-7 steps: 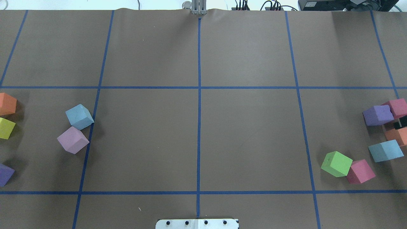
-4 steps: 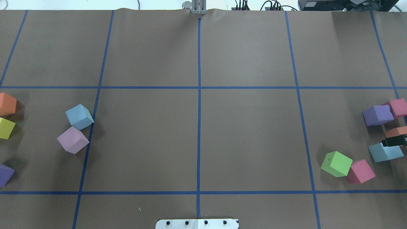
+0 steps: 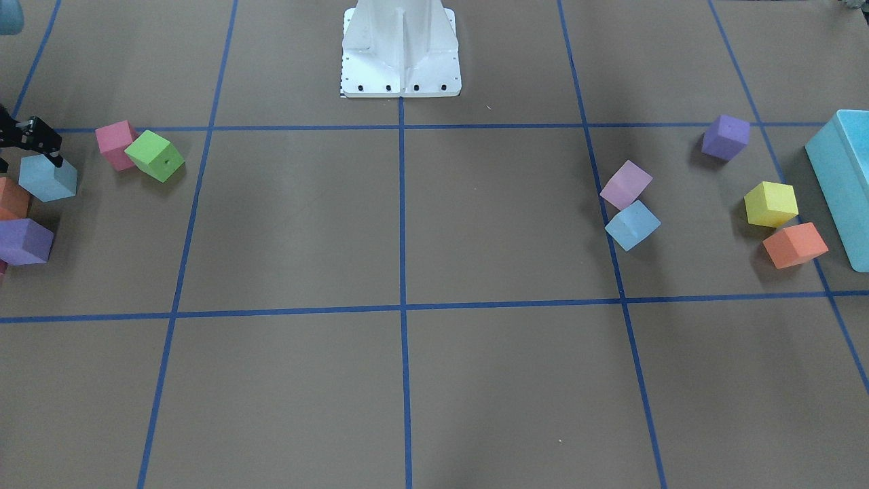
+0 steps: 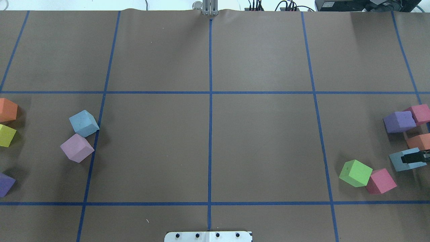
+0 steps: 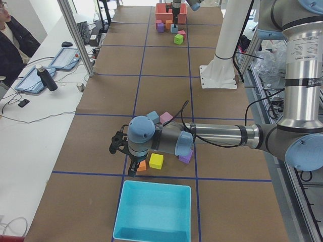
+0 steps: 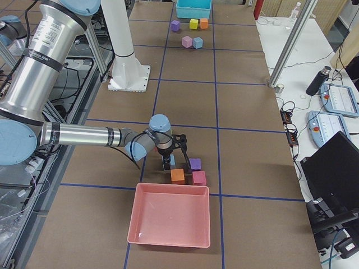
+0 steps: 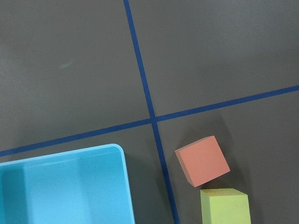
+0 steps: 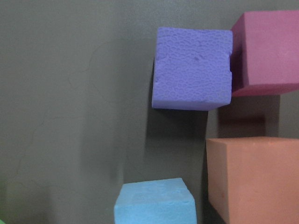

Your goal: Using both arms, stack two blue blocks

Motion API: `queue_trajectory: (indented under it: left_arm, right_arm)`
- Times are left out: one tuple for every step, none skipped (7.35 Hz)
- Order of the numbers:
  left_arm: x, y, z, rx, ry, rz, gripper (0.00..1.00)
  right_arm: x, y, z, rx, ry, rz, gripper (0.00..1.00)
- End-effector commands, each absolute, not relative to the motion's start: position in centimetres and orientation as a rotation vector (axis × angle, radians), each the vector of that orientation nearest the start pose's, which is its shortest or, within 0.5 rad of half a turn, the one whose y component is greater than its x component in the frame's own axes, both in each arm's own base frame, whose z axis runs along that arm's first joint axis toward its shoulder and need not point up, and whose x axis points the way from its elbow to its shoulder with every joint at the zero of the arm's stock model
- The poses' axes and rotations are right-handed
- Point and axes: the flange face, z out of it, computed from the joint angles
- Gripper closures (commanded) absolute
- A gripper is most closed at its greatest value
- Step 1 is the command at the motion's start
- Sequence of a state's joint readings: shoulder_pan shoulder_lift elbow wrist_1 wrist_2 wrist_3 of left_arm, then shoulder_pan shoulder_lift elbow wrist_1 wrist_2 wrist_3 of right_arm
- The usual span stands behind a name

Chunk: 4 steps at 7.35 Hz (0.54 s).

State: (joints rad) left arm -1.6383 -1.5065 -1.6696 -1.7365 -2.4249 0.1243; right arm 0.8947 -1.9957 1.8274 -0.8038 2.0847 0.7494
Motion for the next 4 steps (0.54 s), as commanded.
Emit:
queue_trajectory:
  left_arm:
    - [-9.0,-47.0,61.9,0.266,0.830,0.138,0.02]
    - [-8.9,-47.0,61.9,0.264,0.831,0.138,0.02]
    - [-8.9,-47.0,61.9,0.263,0.831,0.138,0.02]
    - [-8.9,-47.0,61.9,0.264,0.831,0.139,0.02]
  right_arm:
    - [-15.2,-31.9,63.3,0.127,-0.764,-0.094,0.00]
    - [-15.5,-31.7,63.6,0.122,-0.761,-0.106,0.00]
    - [-16.0,-31.4,64.2,0.108,-0.755,-0.120,0.00]
    - [-16.7,-31.5,64.9,0.095,-0.750,-0.132,0.01]
